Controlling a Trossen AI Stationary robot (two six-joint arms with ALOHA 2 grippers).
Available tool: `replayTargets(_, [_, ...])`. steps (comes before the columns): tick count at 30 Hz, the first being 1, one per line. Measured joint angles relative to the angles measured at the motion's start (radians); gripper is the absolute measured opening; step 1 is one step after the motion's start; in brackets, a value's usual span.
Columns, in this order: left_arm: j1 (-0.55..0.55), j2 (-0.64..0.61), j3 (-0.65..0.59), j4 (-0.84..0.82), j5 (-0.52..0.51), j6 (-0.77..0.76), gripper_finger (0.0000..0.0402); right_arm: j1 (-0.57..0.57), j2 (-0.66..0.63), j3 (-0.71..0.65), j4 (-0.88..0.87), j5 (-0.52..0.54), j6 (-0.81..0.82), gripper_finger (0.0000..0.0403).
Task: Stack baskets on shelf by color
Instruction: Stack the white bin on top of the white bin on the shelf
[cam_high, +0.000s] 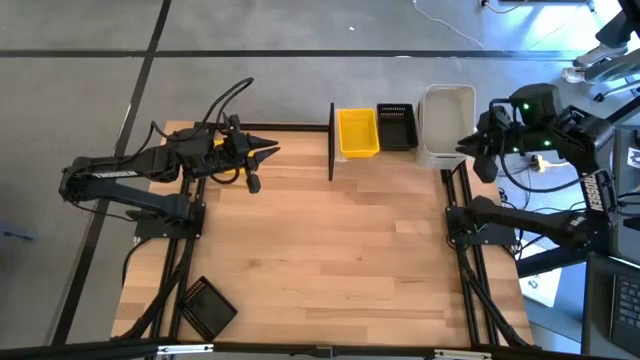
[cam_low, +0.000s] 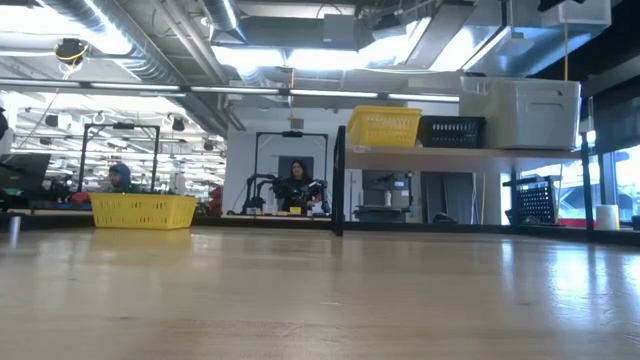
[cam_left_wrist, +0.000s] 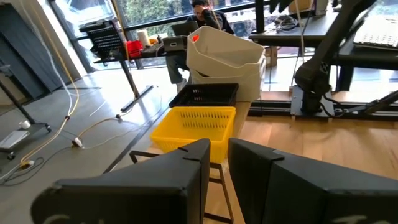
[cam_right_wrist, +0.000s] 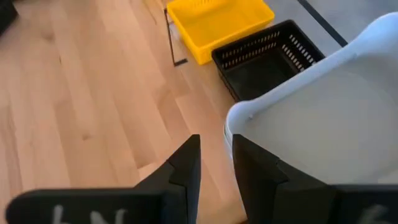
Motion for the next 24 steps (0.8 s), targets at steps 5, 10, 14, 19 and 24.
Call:
replayTargets(5, [0.000,0.000,0.000,0.000,-0.007,-0.015,0.0049,0.034,0.039,0.000,0.052,0.063,0.214,0.0090])
replayTargets(10, [0.000,0.000,0.000,0.000,-0.007,-0.020,0.0049,0.059,0.114,0.000,0.097,0.141,0.445,0.0090])
replayTargets(14, [0.000,0.000,0.000,0.000,-0.007,-0.020,0.0049,0.092,0.169,0.000,0.096,0.272,0.652,0.0090])
replayTargets(19, [0.000,0.000,0.000,-0.001,-0.007,-0.020,0.0049,0.136,0.230,-0.001,0.148,0.384,0.824,0.0090])
replayTargets(24, [0.000,0.000,0.000,-0.001,0.022,-0.019,0.0049,0.175,0.287,0.000,0.224,0.385,0.880,0.0090])
